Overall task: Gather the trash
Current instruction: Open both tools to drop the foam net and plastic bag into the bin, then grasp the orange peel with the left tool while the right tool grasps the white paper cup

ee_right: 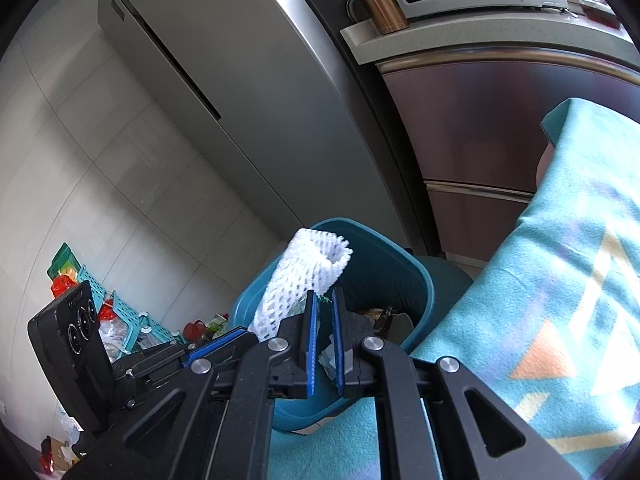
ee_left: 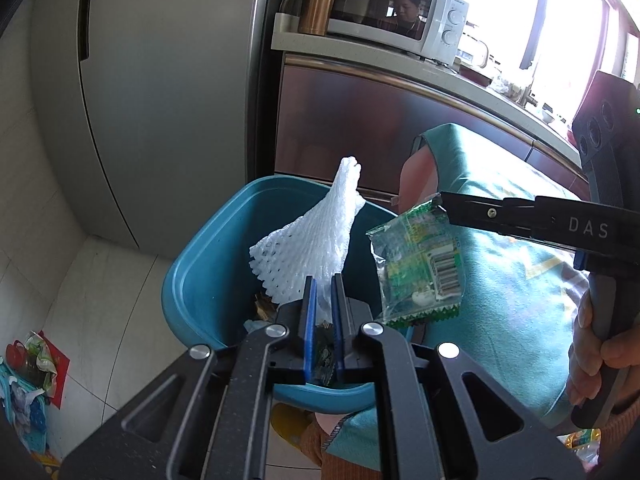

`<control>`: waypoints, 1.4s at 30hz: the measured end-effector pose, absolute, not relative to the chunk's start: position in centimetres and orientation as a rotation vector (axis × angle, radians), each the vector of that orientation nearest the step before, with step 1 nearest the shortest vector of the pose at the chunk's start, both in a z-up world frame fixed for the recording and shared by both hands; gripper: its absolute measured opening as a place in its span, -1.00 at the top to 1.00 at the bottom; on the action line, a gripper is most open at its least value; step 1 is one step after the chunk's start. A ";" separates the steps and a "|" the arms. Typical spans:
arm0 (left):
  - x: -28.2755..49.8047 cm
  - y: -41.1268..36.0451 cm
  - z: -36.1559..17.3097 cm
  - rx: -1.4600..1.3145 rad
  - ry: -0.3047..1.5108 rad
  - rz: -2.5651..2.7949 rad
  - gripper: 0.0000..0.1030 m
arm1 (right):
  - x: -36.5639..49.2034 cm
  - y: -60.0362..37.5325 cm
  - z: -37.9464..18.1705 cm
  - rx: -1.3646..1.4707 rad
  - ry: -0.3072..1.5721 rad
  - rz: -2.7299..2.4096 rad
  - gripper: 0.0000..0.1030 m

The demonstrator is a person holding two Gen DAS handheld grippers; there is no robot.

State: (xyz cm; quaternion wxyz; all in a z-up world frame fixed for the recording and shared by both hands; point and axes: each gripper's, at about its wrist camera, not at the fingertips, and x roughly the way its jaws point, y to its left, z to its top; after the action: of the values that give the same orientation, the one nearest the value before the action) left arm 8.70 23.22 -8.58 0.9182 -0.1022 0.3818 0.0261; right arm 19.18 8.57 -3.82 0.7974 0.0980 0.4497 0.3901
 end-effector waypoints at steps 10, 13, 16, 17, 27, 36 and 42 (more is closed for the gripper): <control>9.3 23.3 -9.6 -0.230 0.792 0.054 0.73 | 19.2 9.1 -4.5 0.205 0.993 0.825 0.77; 9.1 23.2 -9.5 -0.236 0.782 0.053 0.62 | 19.1 8.8 -4.3 0.208 0.990 0.832 0.73; 8.9 23.2 -9.1 -0.236 0.764 0.051 0.53 | 18.9 8.3 -4.2 0.208 0.980 0.835 0.66; 8.8 23.0 -9.0 -0.234 0.758 0.051 0.48 | 18.7 8.1 -4.0 0.207 0.976 0.837 0.65; 7.1 21.0 -6.9 -0.202 0.702 0.012 0.09 | 17.0 3.7 -2.5 0.224 0.914 0.832 0.41; 6.3 15.8 -4.4 -0.151 0.635 -0.141 -0.22 | 14.4 -4.7 -0.7 0.273 0.816 0.718 0.26; 7.0 10.1 -3.5 -0.103 0.630 -0.290 -0.23 | 12.3 -11.1 0.2 0.263 0.743 0.567 0.25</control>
State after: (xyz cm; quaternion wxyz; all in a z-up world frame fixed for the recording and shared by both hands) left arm 6.95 10.11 -3.51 0.9391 -0.0506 0.3088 -0.1419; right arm 12.34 -11.06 0.19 0.8846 0.1262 0.3570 0.2724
